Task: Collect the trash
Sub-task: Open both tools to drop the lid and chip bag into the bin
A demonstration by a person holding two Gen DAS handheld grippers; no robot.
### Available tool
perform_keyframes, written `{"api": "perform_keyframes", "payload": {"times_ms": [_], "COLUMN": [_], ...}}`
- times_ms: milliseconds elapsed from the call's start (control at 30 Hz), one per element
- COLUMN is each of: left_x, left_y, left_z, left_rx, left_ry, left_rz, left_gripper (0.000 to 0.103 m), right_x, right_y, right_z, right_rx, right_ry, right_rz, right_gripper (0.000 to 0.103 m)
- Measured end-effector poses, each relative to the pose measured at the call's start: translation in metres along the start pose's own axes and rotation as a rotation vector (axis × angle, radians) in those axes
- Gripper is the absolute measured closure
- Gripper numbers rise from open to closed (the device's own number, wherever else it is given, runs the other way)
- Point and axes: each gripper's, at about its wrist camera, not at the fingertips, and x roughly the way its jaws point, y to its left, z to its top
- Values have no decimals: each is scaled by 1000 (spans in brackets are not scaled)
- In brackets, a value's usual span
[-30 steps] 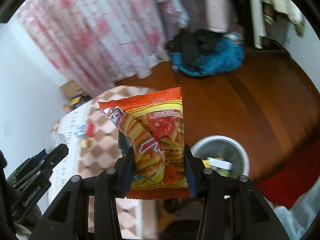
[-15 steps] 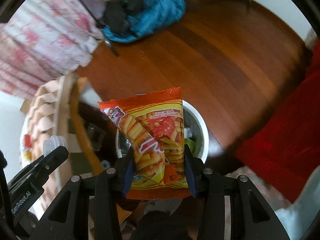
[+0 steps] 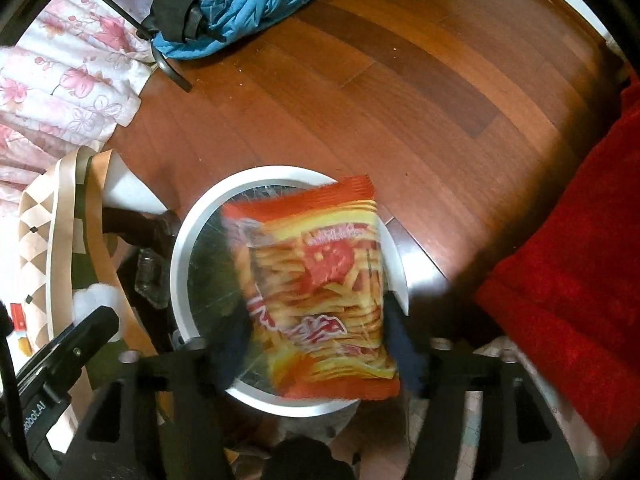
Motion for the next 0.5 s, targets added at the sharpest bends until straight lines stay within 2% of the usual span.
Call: {"api": "perform_keyframes", "payload": {"times_ms": [33,67,200,500], "left_x": [-2,-4,-8,-40], "left_y": [1,1,3,9], "left_z": [0,0,-1,-11], "left_rx": [0,0,12,12], "left_ry": [-7,-11,-14,-69], "left_rz": [5,9,38,63], "left_gripper": [20,17,5,4], "right_x": [-2,-4,-17,-62], "right_y": [1,3,3,10], "right_z": [0,-1,-5,-21], "right_rx": [-5,-11,-20,-80], "right_ry": [-1,-2,-4,-19], "right_rz": [-5,-10,-42,-167], "right_gripper": [20,13,0,0]}}
